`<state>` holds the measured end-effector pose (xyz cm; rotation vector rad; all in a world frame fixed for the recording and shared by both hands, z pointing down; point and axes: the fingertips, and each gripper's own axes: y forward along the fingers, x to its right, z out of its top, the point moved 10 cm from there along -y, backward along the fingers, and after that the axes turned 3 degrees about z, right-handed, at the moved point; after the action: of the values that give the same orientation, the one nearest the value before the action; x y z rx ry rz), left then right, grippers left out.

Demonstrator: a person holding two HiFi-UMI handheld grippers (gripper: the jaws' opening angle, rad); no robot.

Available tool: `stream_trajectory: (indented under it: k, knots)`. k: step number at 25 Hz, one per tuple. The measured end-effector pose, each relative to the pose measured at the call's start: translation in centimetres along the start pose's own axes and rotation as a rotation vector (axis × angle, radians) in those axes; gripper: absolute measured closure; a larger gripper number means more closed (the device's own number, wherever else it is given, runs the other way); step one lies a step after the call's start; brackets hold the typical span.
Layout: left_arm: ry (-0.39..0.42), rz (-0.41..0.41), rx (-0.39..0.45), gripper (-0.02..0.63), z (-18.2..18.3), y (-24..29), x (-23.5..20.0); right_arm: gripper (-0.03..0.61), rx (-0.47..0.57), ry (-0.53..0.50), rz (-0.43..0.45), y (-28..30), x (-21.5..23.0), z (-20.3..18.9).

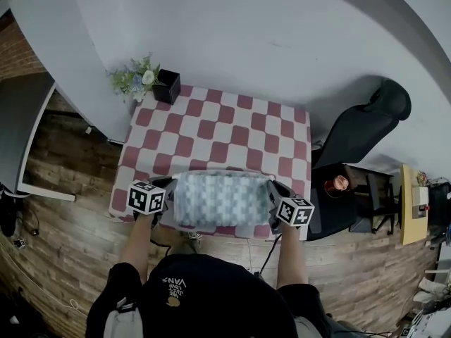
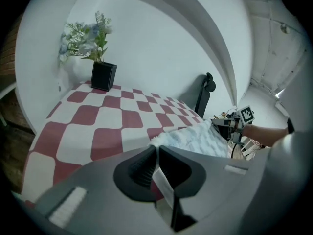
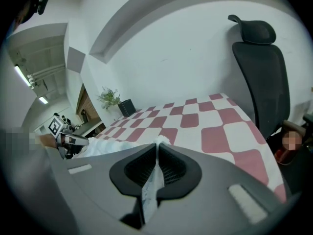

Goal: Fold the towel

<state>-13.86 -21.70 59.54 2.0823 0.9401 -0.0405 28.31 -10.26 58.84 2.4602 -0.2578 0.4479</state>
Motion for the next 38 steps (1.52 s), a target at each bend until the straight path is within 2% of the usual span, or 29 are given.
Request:
stream_trajectory:
  k: [7, 10, 11, 13, 15, 17, 19, 22, 26, 29, 32, 34, 38]
  knots:
    - [-0.034, 0.064, -0.072, 0.591, 0.6, 2.7, -1.2, 0.555, -0.073, 0.018, -0.073, 3.2, 1.2, 0.5]
    - [-0.055, 0.085, -0.1, 0.586, 0.5, 3.5, -1.6, 0.551, -0.142, 0.039, -0.182, 4.2, 2.0, 0.0]
    - [-0.068, 0.095, -0.101, 0.579, 0.4, 3.6, -1.8, 0.544, -0.161, 0.05, -0.226, 4.3, 2.4, -0.1]
    - [-0.094, 0.113, -0.091, 0.513, 0.3, 3.4, -2.2, 0.467, -0.17, 0.078, -0.271, 4.1, 3.1, -0.3]
    - [-0.125, 0.108, -0.07, 0.445, 0.2, 3.1, -2.7, 0.449, -0.151, 0.1, -0.275, 3.5, 3.4, -0.3]
    - [-0.164, 0.104, -0.037, 0.423, 0.2, 2.5, -3.2, 0.434, -0.12, 0.121, -0.279, 2.8, 3.5, -0.1]
    - [-0.187, 0.108, -0.006, 0.414, 0.1, 1.9, -3.4, 0.422, -0.089, 0.147, -0.288, 2.0, 3.5, -0.2]
    - [-0.177, 0.128, 0.025, 0.411, -0.2, 0.6, -3.4, 0.422, -0.046, 0.187, -0.322, 0.0, 3.3, -0.6]
    - [-0.198, 0.17, 0.087, 0.411, -1.0, -1.4, -3.4, 0.42, 0.062, 0.276, -0.359, -3.8, 3.8, -1.8]
    - [-0.207, 0.191, 0.127, 0.411, -2.1, -2.9, -3.1, 0.404, 0.136, 0.388, -0.317, -6.3, 3.6, -3.8]
    - [-0.202, 0.191, 0.172, 0.412, -3.2, -4.1, -1.6, 0.365, 0.144, 0.517, -0.167, -7.4, 2.3, -6.4]
    - [-0.196, 0.182, 0.193, 0.413, -4.0, -4.7, -0.2, 0.341, 0.121, 0.548, -0.099, -7.6, 1.2, -7.9]
    - [-0.156, 0.167, 0.214, 0.412, -5.8, -5.2, 2.3, 0.322, 0.079, 0.59, -0.052, -7.7, -0.7, -10.5]
